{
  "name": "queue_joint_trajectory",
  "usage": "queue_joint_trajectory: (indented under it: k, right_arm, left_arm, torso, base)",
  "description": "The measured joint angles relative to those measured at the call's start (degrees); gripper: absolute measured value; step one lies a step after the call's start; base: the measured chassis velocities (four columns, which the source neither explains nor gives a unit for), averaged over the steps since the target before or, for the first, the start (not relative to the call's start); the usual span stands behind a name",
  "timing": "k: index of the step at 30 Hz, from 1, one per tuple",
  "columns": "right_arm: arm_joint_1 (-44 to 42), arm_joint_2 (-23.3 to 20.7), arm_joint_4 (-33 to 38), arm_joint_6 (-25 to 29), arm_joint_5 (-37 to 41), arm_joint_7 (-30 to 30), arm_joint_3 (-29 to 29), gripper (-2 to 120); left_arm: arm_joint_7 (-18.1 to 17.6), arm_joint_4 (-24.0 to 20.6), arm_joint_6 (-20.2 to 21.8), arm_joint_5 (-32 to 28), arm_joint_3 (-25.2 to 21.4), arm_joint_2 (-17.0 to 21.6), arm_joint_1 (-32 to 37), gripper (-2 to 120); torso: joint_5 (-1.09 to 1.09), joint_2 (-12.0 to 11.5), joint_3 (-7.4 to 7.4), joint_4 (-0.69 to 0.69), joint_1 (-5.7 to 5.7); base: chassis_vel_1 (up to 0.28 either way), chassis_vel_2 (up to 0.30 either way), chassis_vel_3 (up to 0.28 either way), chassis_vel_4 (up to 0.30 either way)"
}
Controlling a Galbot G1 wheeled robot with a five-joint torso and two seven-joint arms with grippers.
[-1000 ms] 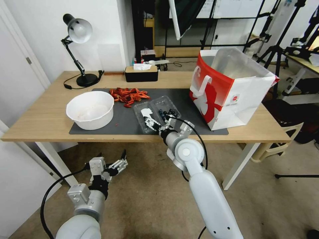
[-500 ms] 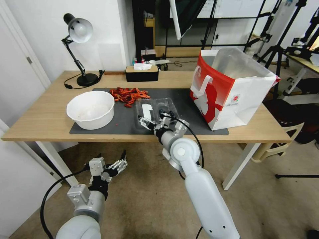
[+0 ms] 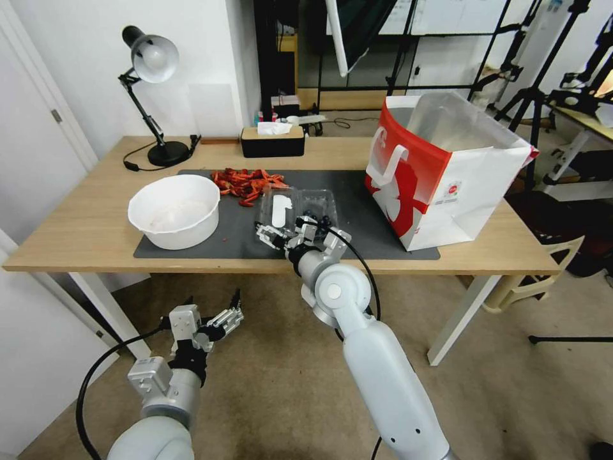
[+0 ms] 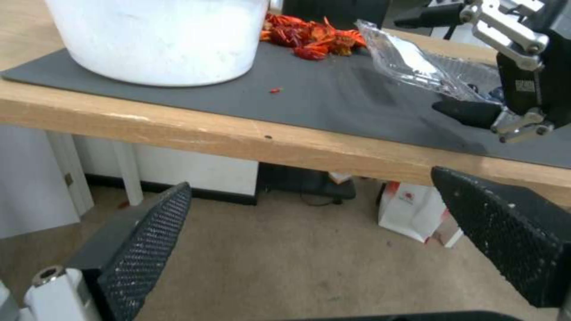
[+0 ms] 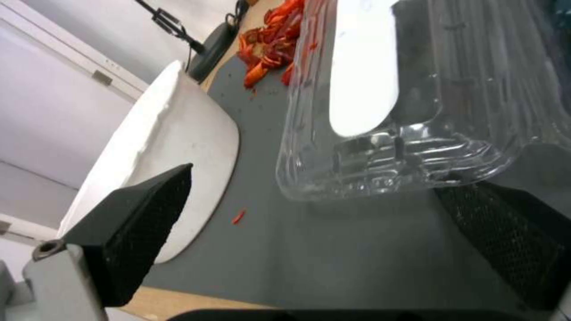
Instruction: Close the takeout container lid, then place the container into the takeout bag.
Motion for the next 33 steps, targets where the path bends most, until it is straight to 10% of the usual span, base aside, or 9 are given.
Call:
queue_joint_trajectory:
  k: [21, 33]
  right_arm:
    - [-6.11, -1.3, 10.35, -1.67, 0.37, 0.8, -0.37, 100]
    - [-22.35, -9.99, 22.29, 8.47, -26.01, -14.61, 8.14, 100]
  left_arm:
    - [0.13, -0.6, -0.23, 0.06, -0.44, 0.12, 0.44, 100]
    - [0.15, -1.03, -0.23, 0.14, -0.17, 0.61, 0.56, 100]
  torso:
    - [0.01, 0.0, -0.01, 0.0, 0.0]
    - [0.02, 0.01, -0.01, -0.01, -0.01]
  base:
    - [0.0, 0.0, 0.0, 0.0]
    - [0.0, 0.0, 0.0, 0.0]
